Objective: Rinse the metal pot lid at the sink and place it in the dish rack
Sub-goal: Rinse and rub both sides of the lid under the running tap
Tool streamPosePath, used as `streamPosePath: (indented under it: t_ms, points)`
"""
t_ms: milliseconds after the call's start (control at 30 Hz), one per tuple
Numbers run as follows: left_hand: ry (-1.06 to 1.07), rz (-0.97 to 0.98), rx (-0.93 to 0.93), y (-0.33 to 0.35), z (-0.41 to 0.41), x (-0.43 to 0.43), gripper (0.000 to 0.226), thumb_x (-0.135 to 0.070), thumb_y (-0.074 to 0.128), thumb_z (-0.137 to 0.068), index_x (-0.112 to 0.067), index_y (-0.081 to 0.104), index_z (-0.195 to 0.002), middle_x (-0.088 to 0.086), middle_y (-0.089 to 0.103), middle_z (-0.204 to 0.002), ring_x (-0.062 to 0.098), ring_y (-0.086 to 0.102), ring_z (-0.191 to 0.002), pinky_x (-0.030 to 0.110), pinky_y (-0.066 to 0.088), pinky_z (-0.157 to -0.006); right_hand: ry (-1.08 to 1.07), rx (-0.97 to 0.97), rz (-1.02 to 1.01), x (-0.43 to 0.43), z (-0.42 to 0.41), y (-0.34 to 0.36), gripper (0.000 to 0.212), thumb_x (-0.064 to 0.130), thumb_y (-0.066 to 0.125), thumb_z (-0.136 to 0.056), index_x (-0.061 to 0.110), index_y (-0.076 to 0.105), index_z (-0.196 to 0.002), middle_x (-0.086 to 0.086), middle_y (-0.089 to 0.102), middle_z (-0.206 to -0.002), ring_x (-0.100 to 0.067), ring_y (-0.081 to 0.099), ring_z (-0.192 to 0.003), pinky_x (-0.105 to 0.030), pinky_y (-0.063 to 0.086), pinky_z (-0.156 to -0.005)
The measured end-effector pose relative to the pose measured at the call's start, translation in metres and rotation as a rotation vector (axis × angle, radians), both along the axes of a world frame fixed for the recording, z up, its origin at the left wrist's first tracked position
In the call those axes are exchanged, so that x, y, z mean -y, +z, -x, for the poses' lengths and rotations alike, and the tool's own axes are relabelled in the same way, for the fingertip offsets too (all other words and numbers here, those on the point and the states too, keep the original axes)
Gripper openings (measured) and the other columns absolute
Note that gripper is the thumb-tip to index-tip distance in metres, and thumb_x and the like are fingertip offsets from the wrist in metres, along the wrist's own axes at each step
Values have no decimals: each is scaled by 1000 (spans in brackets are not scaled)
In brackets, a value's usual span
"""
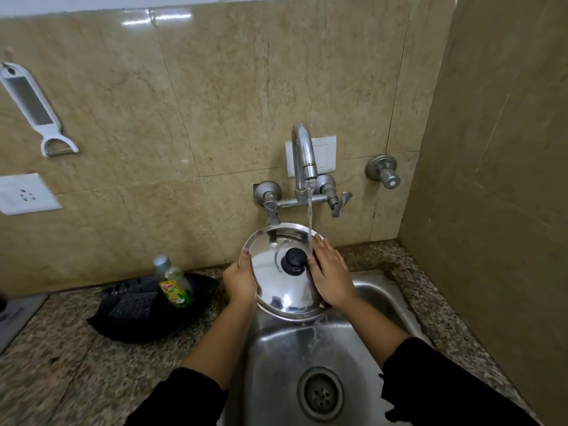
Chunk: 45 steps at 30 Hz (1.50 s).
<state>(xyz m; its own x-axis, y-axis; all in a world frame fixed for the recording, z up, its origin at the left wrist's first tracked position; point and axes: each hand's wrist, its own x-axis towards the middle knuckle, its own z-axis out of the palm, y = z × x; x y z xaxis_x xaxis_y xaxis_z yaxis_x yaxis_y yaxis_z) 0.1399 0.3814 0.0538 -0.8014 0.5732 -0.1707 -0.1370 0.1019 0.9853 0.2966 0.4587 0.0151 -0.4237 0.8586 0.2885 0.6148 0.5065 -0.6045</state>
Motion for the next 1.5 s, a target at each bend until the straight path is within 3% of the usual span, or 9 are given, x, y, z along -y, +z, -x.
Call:
streamPosePath:
  t_ms: [200, 400, 500, 633, 733, 900, 1100, 1300, 1500]
  points:
    - [-50, 2, -60, -3, -7, -12, 41, -40, 54, -93, -14, 60, -62, 16, 65, -68, 28, 60, -67, 41, 53, -74, -26, -362, 76, -7, 1, 2, 42, 20, 33, -102, 14, 46, -141, -3, 39, -152, -18, 26, -145, -39, 19, -120]
    - [-102, -26, -39, -4, -26, -25, 44, -36, 54, -94, -10, 56, -59, 5, 55, -58, 20, 51, -57, 30, 42, -58, -44, -343, 23, -10, -19, -4, 49, 32, 29, -97, 16, 50, -138, -2, 45, -148, -16, 34, -141, -38, 24, -119]
    - [-137, -14, -20, -6, -35, -33, 44, -40, 54, -93, -10, 56, -61, 8, 56, -62, 23, 51, -60, 31, 42, -61, -120, -309, 6, -14, -29, 1, 47, 30, 29, -97, 15, 54, -134, -3, 49, -144, -18, 40, -137, -37, 27, -117]
    - [-222, -25, -120, -11, -46, -43, 45, -38, 55, -93, -9, 59, -59, 9, 58, -59, 21, 53, -60, 31, 43, -63, -69, 50, -239, 3, -14, 17, 50, 32, 30, -92, 15, 59, -130, -5, 55, -139, -21, 47, -132, -39, 32, -114]
    - [-291, -59, -131, -12, -51, -41, 37, -29, 53, -96, -13, 65, -64, 6, 65, -64, 15, 58, -59, 26, 46, -62, 51, 341, -452, 34, 4, 8, 57, 33, 33, -87, 8, 54, -134, -9, 56, -138, -22, 48, -133, -39, 17, -118]
    - [-244, -20, -64, -15, -17, -29, 38, -35, 52, -95, -9, 62, -68, 10, 61, -67, 21, 56, -59, 26, 46, -59, 576, 498, -584, 36, -57, -35, 57, 31, 38, -98, 30, 20, -152, 6, 18, -160, -14, 9, -149, -37, 5, -119]
    - [-270, -10, -109, -14, -8, -11, 40, -32, 50, -97, -12, 61, -64, 4, 57, -59, 14, 51, -51, 18, 44, -46, 89, 383, -205, -7, -92, -24, 56, 41, 19, -99, 33, 2, -151, 13, 7, -160, -5, -4, -147, -46, 16, -118]
    - [-354, -47, -112, -9, -16, -9, 39, -32, 56, -94, -14, 62, -59, -6, 62, -47, 5, 56, -45, 16, 46, -47, 360, 394, -261, -23, -46, 26, 50, 34, 25, -103, 37, 11, -151, 20, 6, -158, 1, 0, -146, -26, 0, -117]
    - [-331, -54, -140, -9, -2, -3, 42, -34, 52, -95, -13, 60, -60, 0, 59, -54, 13, 53, -52, 20, 44, -50, 252, 266, -151, -25, -63, 18, 48, 37, 24, -102, 36, 22, -150, 20, 18, -156, 2, 3, -144, -40, 10, -121]
